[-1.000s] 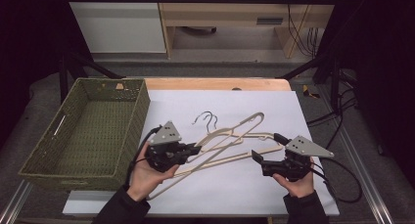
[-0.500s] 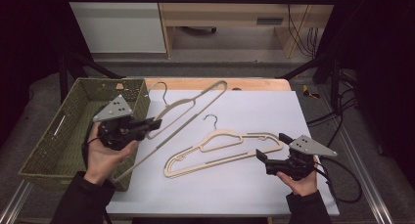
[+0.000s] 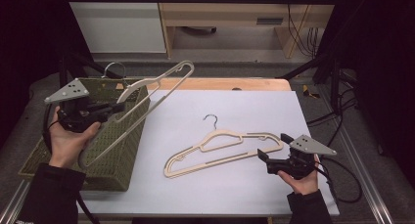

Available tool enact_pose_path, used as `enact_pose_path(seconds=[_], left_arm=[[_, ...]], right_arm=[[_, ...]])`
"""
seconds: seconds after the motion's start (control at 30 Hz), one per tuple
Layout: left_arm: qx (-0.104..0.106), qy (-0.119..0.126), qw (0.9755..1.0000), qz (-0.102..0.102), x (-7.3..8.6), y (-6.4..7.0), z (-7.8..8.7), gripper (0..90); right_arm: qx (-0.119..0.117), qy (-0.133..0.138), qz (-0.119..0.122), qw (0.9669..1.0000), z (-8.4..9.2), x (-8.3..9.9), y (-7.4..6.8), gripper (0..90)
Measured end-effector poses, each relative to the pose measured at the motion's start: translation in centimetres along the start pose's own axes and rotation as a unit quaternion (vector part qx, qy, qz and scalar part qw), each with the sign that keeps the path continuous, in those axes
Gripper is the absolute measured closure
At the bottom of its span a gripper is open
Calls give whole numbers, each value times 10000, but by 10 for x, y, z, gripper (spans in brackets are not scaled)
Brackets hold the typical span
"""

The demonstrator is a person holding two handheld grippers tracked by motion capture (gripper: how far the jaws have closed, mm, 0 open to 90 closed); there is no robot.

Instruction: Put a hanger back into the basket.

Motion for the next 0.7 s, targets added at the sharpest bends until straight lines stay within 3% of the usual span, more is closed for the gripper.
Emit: enact_pose_path(seconds=[0.33, 0.7], left_arm=[[-440, -138, 9989, 6, 25, -47, 18, 863], [-569, -293, 9979, -4, 54, -81, 32, 863]], right_arm=[[4, -9, 1, 10000, -1, 0, -1, 53], [-15, -26, 53, 10000, -2, 1, -2, 53]])
Point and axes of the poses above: each handheld gripper's, and its own axes: z roughly backward along the jaws, x roughly out of its underside, y roughly to its right, the point moved 4 cm from there along -z, roughly forward along the jaws, and after that the axes turned 6 degrees about -y, right-handed, at the moved point
